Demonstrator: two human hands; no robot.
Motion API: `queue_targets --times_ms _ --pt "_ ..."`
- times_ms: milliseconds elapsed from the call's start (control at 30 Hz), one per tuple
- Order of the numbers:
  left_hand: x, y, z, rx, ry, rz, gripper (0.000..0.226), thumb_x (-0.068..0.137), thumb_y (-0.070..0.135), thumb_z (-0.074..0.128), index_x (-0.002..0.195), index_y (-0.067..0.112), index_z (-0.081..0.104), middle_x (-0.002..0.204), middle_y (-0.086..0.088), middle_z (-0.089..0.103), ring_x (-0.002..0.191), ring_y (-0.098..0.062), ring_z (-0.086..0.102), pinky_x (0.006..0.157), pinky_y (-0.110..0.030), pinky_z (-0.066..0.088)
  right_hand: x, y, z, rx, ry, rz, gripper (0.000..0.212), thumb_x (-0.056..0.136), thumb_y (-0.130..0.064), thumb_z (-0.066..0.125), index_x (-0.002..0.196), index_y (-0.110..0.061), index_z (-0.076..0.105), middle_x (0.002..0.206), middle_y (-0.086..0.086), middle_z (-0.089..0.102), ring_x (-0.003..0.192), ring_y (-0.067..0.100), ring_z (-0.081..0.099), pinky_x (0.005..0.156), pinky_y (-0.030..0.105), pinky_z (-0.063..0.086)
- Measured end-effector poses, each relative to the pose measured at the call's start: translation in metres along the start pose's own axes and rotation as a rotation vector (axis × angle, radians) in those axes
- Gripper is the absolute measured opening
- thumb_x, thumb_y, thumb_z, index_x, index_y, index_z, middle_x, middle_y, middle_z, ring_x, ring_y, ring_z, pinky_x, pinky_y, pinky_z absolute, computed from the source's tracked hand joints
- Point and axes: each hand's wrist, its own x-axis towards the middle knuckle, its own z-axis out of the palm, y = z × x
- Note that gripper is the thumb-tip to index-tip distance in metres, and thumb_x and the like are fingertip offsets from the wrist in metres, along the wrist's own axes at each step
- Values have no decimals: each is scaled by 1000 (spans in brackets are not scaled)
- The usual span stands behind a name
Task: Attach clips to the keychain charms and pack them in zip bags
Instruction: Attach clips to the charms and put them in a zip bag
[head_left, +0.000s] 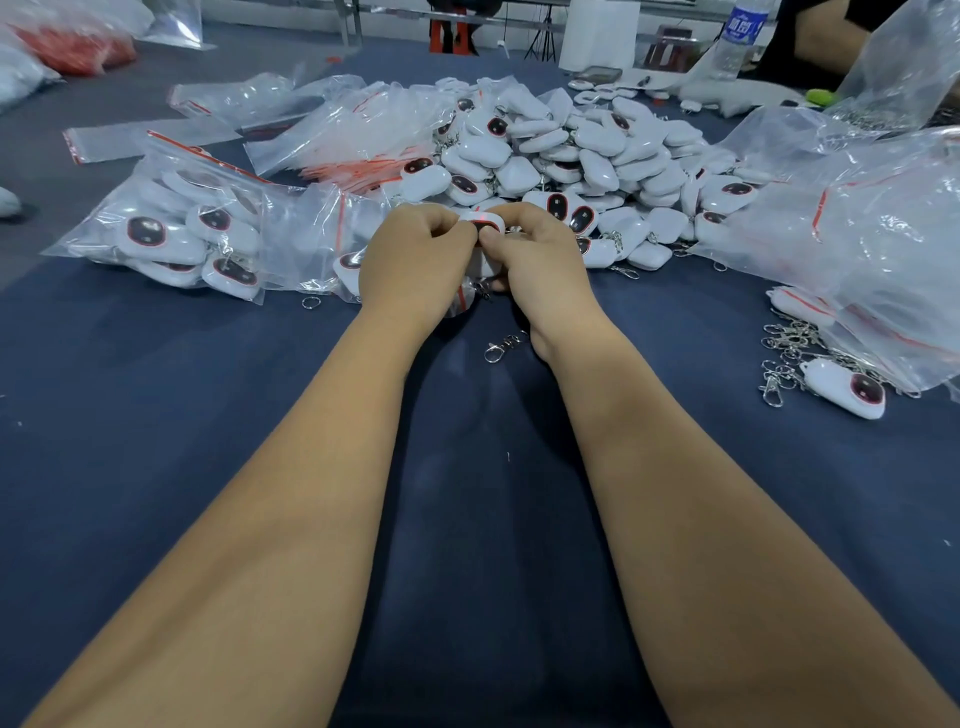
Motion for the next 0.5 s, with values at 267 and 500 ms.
queue_targets --times_ms 267,500 --pt "2 -2 1 3 4 32 24 83 30 57 77 12 71 68 -6 66 62 -13 52 64 -35 47 -1 -2 0 33 16 -7 25 90 -2 54 85 -23 67 81 -2 64 79 13 58 67 21 47" --pt "2 -1 0 -6 5 69 25 79 24 56 78 3 70 79 -17 69 63 -15 52 67 -40 52 -5 -5 -1 81 13 -2 30 84 5 51 83 -20 69 74 -4 65 63 5 58 54 13 46"
